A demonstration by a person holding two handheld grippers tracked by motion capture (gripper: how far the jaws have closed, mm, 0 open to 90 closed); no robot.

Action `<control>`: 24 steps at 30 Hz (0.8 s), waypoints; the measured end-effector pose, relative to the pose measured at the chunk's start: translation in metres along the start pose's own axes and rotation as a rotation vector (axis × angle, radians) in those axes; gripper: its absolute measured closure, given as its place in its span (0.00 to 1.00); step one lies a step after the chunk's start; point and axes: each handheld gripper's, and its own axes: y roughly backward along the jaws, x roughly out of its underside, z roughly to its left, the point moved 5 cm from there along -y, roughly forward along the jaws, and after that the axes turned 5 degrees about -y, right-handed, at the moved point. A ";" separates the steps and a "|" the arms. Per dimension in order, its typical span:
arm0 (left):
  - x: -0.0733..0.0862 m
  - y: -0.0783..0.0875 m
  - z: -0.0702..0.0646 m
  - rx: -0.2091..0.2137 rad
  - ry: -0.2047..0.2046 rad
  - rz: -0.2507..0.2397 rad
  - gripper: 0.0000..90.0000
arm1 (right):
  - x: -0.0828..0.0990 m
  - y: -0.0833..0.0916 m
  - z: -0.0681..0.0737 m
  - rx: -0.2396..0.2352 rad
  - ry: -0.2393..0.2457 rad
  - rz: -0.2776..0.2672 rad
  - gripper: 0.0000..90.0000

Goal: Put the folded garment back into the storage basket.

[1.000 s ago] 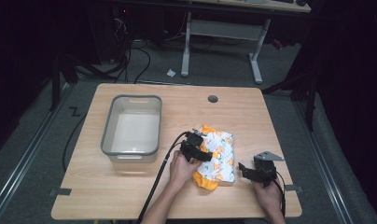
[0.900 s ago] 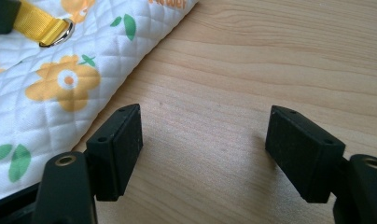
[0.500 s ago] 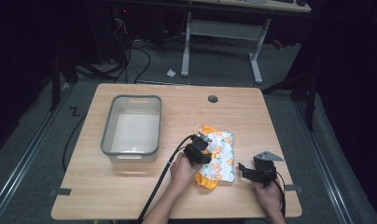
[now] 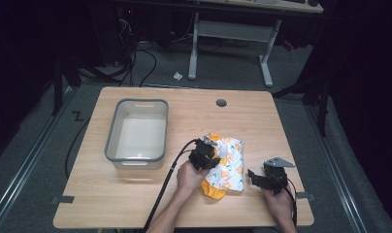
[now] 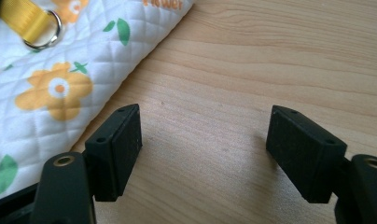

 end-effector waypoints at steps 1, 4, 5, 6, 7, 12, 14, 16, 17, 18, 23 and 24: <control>-0.001 0.003 0.000 0.005 -0.001 -0.007 0.84 | 0.000 0.000 0.000 0.000 0.000 0.000 0.30; -0.002 0.010 0.000 0.004 -0.001 -0.021 0.84 | 0.000 0.000 0.000 0.001 -0.002 0.000 0.30; -0.003 0.013 0.000 0.006 0.002 -0.029 0.84 | 0.000 0.000 0.000 0.000 -0.001 0.001 0.30; -0.003 0.017 0.001 0.011 0.003 -0.039 0.84 | 0.000 0.000 0.000 0.000 0.001 0.001 0.30; -0.003 0.021 0.001 0.017 0.009 -0.051 0.84 | 0.000 0.000 0.000 0.000 0.000 0.001 0.30; -0.004 0.034 0.002 0.018 0.000 -0.076 0.84 | 0.000 0.000 0.000 0.000 0.003 0.000 0.30; -0.006 0.043 0.003 0.014 -0.009 -0.087 0.84 | 0.000 0.000 0.000 0.001 0.001 0.000 0.30; -0.007 0.046 0.003 0.009 -0.013 -0.092 0.84 | 0.000 0.000 0.000 0.000 0.002 0.000 0.30; -0.007 0.050 0.004 0.008 -0.016 -0.096 0.84 | 0.000 0.000 0.000 0.000 0.001 0.000 0.30; -0.006 0.056 0.005 0.009 -0.013 -0.105 0.84 | 0.000 0.000 0.000 0.001 0.001 0.000 0.30; -0.005 0.069 0.008 0.006 -0.010 -0.116 0.84 | 0.000 0.000 0.000 0.000 0.001 0.000 0.30; -0.007 0.074 0.009 -0.001 -0.015 -0.122 0.84 | 0.000 0.000 0.000 0.001 0.001 0.001 0.30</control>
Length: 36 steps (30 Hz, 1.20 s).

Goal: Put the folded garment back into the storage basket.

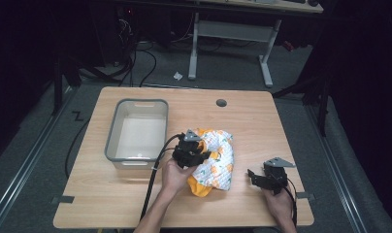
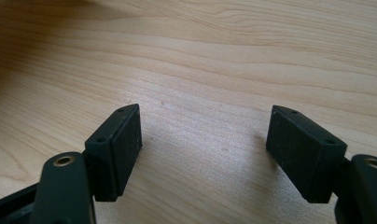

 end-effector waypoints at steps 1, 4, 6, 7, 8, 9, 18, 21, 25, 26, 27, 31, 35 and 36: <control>0.000 0.000 0.000 0.000 0.000 0.000 0.84 | 0.000 0.000 0.000 0.000 0.000 0.000 0.30; -0.001 0.007 0.002 0.021 0.018 -0.021 0.84 | 0.000 0.000 0.000 0.000 0.000 0.000 0.30; -0.001 0.008 0.003 0.022 0.019 -0.026 0.84 | 0.000 0.000 0.000 0.000 -0.001 0.000 0.30; -0.002 0.011 0.003 0.025 0.022 -0.030 0.84 | 0.000 0.000 0.000 0.000 0.000 0.000 0.30; -0.003 0.016 0.006 0.033 0.030 -0.041 0.84 | 0.000 0.000 0.000 0.000 -0.002 0.001 0.30; -0.003 0.016 0.006 0.033 0.030 -0.041 0.84 | 0.000 0.000 0.000 0.000 -0.002 0.001 0.30; -0.008 0.043 0.019 0.028 0.050 -0.063 0.84 | 0.000 0.000 0.000 -0.001 -0.002 0.000 0.30; -0.008 0.046 0.020 0.020 0.047 -0.068 0.84 | 0.000 0.000 0.000 -0.002 0.003 -0.001 0.30; -0.009 0.055 0.024 0.005 0.040 -0.078 0.84 | 0.000 0.000 0.000 -0.003 -0.001 0.001 0.29; -0.010 0.058 0.025 0.001 0.040 -0.080 0.84 | 0.000 0.000 0.000 -0.003 0.001 0.001 0.29; -0.010 0.061 0.027 -0.003 0.041 -0.082 0.84 | 0.000 0.000 0.000 -0.004 0.003 0.001 0.29; -0.012 0.072 0.033 -0.023 0.048 -0.094 0.84 | 0.000 0.000 0.001 -0.005 0.004 0.001 0.29; -0.012 0.079 0.038 -0.029 0.058 -0.101 0.84 | 0.000 0.000 0.001 -0.005 0.004 0.001 0.29; -0.011 0.081 0.040 -0.031 0.060 -0.101 0.84 | 0.000 0.000 0.001 -0.005 0.004 0.001 0.29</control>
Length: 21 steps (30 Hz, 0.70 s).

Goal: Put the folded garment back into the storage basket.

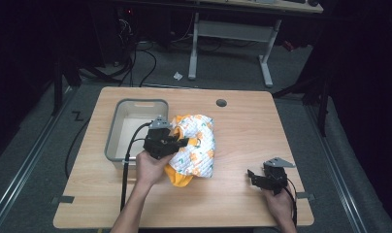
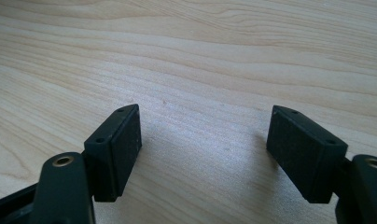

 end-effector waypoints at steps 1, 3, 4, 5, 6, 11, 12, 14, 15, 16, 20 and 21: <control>0.000 0.002 0.002 -0.001 0.005 0.000 0.84 | 0.000 0.000 0.000 0.000 -0.001 0.000 0.29; 0.000 0.006 0.004 -0.006 0.008 0.003 0.84 | 0.000 0.000 0.000 0.000 0.000 0.000 0.29; -0.001 0.010 0.005 -0.012 0.006 0.003 0.84 | 0.000 0.000 0.000 0.000 0.001 0.000 0.29; -0.001 0.010 0.005 -0.012 0.006 0.003 0.84 | 0.000 0.000 0.000 0.000 0.001 0.000 0.29; -0.001 0.012 0.006 -0.016 0.007 0.002 0.84 | 0.000 0.000 0.000 0.000 0.001 0.000 0.29; -0.004 0.023 0.014 -0.030 0.013 -0.010 0.84 | 0.000 0.000 0.000 0.000 0.001 0.000 0.29; -0.004 0.027 0.019 -0.029 0.024 -0.020 0.84 | 0.000 0.000 0.000 0.000 0.001 0.000 0.29; -0.003 0.031 0.025 -0.028 0.039 -0.033 0.84 | 0.000 0.000 0.000 0.000 0.001 0.000 0.29; -0.003 0.033 0.028 -0.029 0.046 -0.038 0.84 | 0.000 0.000 0.000 0.000 0.000 0.001 0.29; -0.003 0.033 0.028 -0.029 0.046 -0.038 0.84 | 0.000 0.000 0.000 0.000 0.002 0.000 0.29; -0.002 0.043 0.034 -0.070 0.042 -0.059 0.84 | 0.000 0.000 0.000 0.000 0.000 0.000 0.29; -0.002 0.045 0.035 -0.073 0.037 -0.059 0.84 | 0.000 0.000 0.000 0.000 0.000 0.001 0.29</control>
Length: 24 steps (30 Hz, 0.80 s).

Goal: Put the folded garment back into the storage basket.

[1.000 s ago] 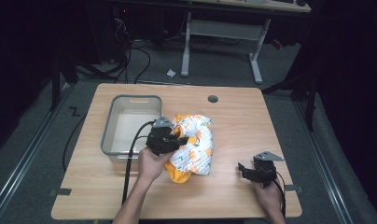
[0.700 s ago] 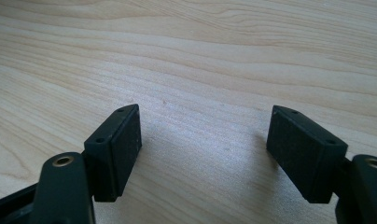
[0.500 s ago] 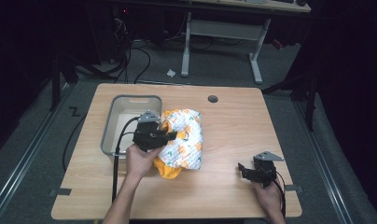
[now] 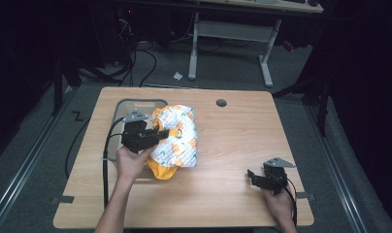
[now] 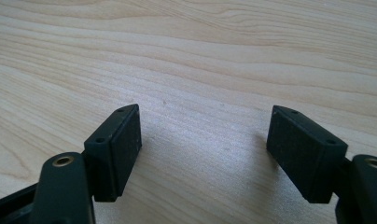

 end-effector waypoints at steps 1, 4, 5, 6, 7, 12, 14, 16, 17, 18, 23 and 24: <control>0.000 0.002 0.001 -0.005 -0.002 0.001 0.84 | 0.000 0.000 0.000 0.000 0.000 0.000 0.29; -0.001 0.005 0.004 -0.016 -0.002 0.003 0.84 | 0.000 0.000 0.000 0.000 -0.002 0.001 0.29; -0.002 0.008 0.007 -0.027 -0.001 0.007 0.84 | 0.000 0.000 0.000 0.001 -0.002 0.000 0.29; -0.003 0.009 0.009 -0.032 -0.002 0.009 0.84 | 0.000 0.000 0.000 0.001 -0.002 0.001 0.29; -0.003 0.009 0.009 -0.032 -0.002 0.009 0.84 | 0.000 0.000 0.000 0.001 -0.002 0.001 0.29; -0.004 0.018 0.018 -0.060 -0.001 0.012 0.84 | 0.000 0.000 0.000 0.001 -0.002 0.000 0.29; -0.004 0.020 0.023 -0.069 0.009 0.015 0.84 | 0.000 0.000 0.000 0.001 0.000 0.000 0.29; -0.003 0.025 0.029 -0.073 0.027 0.024 0.84 | 0.000 0.000 0.000 0.001 0.000 -0.001 0.29; -0.003 0.025 0.029 -0.073 0.027 0.024 0.84 | 0.000 0.000 0.000 0.000 0.002 -0.003 0.29; -0.004 0.028 0.032 -0.076 0.032 0.025 0.84 | 0.000 0.000 0.000 0.000 0.000 -0.002 0.29; -0.005 0.034 0.037 -0.092 0.032 0.026 0.84 | 0.000 0.000 0.000 0.001 0.000 0.000 0.29; -0.005 0.035 0.039 -0.097 0.033 0.027 0.84 | 0.000 0.000 0.000 0.001 0.000 0.000 0.29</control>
